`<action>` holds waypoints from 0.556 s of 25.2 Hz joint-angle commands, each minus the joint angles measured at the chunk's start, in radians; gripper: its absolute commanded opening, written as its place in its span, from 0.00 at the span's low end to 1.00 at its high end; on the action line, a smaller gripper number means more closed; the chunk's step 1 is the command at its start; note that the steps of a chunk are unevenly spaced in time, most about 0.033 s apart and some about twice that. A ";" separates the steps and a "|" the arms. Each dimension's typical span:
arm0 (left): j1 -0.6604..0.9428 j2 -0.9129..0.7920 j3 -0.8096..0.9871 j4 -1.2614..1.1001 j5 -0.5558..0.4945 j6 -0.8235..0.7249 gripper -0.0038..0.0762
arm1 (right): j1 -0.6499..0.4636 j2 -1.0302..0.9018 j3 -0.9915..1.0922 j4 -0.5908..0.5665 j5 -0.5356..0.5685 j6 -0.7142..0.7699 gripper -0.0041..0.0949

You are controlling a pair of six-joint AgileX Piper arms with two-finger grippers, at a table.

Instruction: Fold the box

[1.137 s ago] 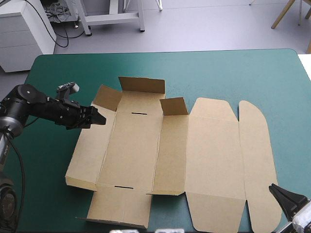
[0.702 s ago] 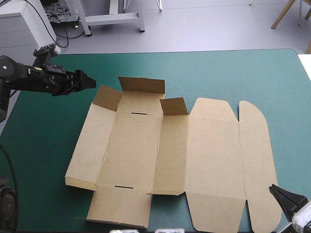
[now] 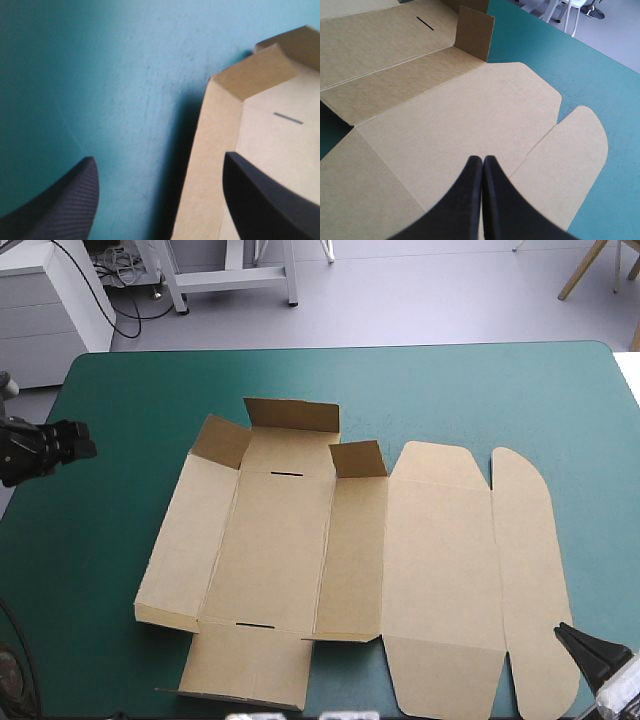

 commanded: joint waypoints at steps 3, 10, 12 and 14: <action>0.009 0.042 0.168 0.062 0.038 0.026 0.66 | -0.004 0.019 -0.019 -0.011 -0.068 -0.011 0.02; 0.004 0.103 0.345 -0.096 0.009 0.219 0.66 | -0.004 0.019 -0.019 -0.007 -0.066 -0.014 0.02; -0.001 0.109 0.363 -0.139 0.017 0.253 0.66 | -0.004 0.019 -0.019 -0.007 -0.066 -0.014 0.02; -0.019 0.116 0.366 -0.143 0.028 0.264 0.66 | -0.004 0.019 -0.019 -0.007 -0.066 -0.014 0.02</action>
